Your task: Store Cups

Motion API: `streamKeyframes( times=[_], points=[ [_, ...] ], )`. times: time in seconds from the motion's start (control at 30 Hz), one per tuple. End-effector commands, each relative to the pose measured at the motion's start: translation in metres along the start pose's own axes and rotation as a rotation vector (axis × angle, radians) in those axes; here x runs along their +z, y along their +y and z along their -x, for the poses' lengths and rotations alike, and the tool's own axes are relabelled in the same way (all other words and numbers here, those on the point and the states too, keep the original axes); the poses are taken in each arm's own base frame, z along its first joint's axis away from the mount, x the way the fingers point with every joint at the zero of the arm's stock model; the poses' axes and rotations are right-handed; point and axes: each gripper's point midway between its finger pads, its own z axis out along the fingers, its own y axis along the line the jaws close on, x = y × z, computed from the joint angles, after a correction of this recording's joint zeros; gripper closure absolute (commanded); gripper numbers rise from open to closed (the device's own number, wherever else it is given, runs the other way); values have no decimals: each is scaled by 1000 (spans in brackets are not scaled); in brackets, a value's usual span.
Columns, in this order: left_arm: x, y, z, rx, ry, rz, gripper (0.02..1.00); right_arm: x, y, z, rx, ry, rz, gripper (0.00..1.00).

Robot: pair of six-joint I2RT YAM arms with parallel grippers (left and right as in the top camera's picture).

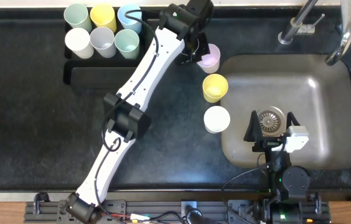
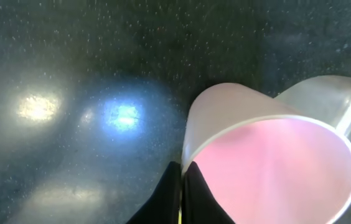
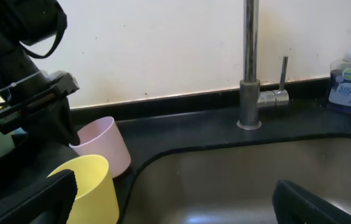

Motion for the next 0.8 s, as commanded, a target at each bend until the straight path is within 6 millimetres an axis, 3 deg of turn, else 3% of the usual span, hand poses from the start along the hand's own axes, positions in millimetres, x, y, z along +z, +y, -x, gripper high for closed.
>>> streamKeyframes(
  times=[0.03,0.1,0.2,0.33,0.4,0.47,0.5,0.53,0.57,0.63,0.67,0.73,0.8],
  points=[
    [2,1,8,-22,-47,22,982,0,0,-3,7,1,3,3],
    [-6,1,11,-26,-60,13,982,0,0,-3,7,1,3,3],
    [-42,0,21,-37,-113,-22,982,0,0,-3,7,1,3,3],
    [-134,23,38,-84,-253,-48,982,0,0,-3,7,1,3,5],
    [-189,53,45,-136,-334,-33,982,0,0,-3,7,1,3,3],
    [-230,88,47,-194,-400,3,982,0,0,-3,7,0,3,3],
    [-253,117,47,-241,-441,44,982,0,0,-3,7,1,3,3],
    [-262,131,46,-265,-455,64,982,0,0,-3,7,1,3,5],
    [-279,167,42,-328,-477,103,982,0,0,-3,7,1,3,3],
    [-286,204,37,-403,-484,127,982,0,0,-3,7,1,3,7],
    [-285,234,33,-468,-485,136,982,0,0,-3,7,1,3,3],
    [-267,277,25,-573,-445,118,982,0,0,-3,7,1,3,3],
    [-251,300,21,-640,-391,111,982,0,0,-3,7,1,3,3]
  ],
)
